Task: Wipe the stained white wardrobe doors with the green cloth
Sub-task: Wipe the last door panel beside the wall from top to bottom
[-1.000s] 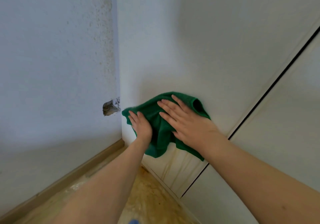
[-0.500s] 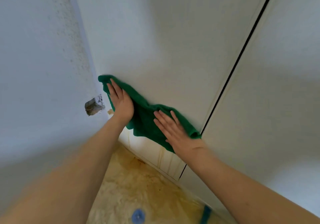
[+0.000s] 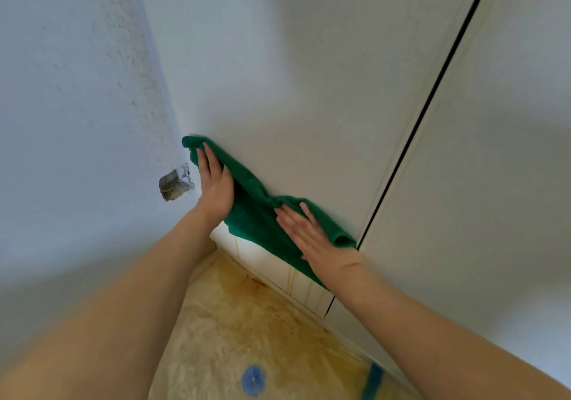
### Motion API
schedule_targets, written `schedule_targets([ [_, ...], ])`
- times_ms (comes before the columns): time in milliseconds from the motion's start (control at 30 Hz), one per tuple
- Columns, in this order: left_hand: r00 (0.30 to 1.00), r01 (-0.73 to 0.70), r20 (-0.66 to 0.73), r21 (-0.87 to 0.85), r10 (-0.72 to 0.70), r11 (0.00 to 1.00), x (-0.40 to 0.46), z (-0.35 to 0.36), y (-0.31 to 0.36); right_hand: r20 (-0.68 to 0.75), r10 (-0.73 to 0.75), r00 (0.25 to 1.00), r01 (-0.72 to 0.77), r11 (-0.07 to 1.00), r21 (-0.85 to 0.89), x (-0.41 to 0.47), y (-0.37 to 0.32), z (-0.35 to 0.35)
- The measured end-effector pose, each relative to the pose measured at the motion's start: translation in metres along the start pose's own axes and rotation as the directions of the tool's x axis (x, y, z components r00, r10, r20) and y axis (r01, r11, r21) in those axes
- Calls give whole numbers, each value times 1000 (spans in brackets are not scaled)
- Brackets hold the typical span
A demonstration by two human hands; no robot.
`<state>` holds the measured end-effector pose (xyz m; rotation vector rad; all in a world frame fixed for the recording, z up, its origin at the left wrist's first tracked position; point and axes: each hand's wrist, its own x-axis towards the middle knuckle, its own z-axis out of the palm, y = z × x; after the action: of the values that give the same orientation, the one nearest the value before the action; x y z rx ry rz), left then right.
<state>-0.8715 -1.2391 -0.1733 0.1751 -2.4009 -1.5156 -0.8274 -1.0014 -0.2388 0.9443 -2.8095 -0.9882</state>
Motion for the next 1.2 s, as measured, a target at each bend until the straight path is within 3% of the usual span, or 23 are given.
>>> schedule_targets([
  [33, 1000, -5, 11, 28, 5, 1000, -1, -1, -1, 31, -72, 997, 75, 994, -85, 1, 6, -6],
  [67, 1000, 2, 17, 67, -4, 998, -2, -1, -1, -19, -184, 983, 172, 946, -276, -8, 10, -25],
  [100, 1000, -6, 24, 129, 3, 992, -2, -1, -5, -125, -224, 967, 168, 922, -350, -18, 17, -49],
  [200, 998, 41, 27, 313, -52, 949, -1, -1, -8, -210, -190, 959, 84, 899, -430, -30, 48, -102],
  [300, 985, 171, -78, 255, -156, 952, -5, -8, 5, -212, -149, 966, 56, 918, -392, -34, 68, -140],
  [467, 967, 233, -87, -80, -240, 969, -12, -9, 5, -247, -157, 956, 60, 930, -362, -42, 93, -177],
  [633, 968, 238, -22, -247, -251, 939, -26, 10, -2, -240, -164, 957, 68, 928, -365, -45, 95, -181],
  [767, 925, 373, 46, -286, -377, 883, -37, 10, 15, -243, -179, 953, 77, 924, -375, -45, 94, -182],
  [1033, 963, 224, -82, -282, -256, 933, -33, 27, -8, -267, -333, 904, 159, 843, -514, -24, 116, -213],
  [1200, 940, 230, -203, -217, -274, 949, -21, 31, -19, -209, -293, 933, 81, 736, -672, 18, 120, -262],
])
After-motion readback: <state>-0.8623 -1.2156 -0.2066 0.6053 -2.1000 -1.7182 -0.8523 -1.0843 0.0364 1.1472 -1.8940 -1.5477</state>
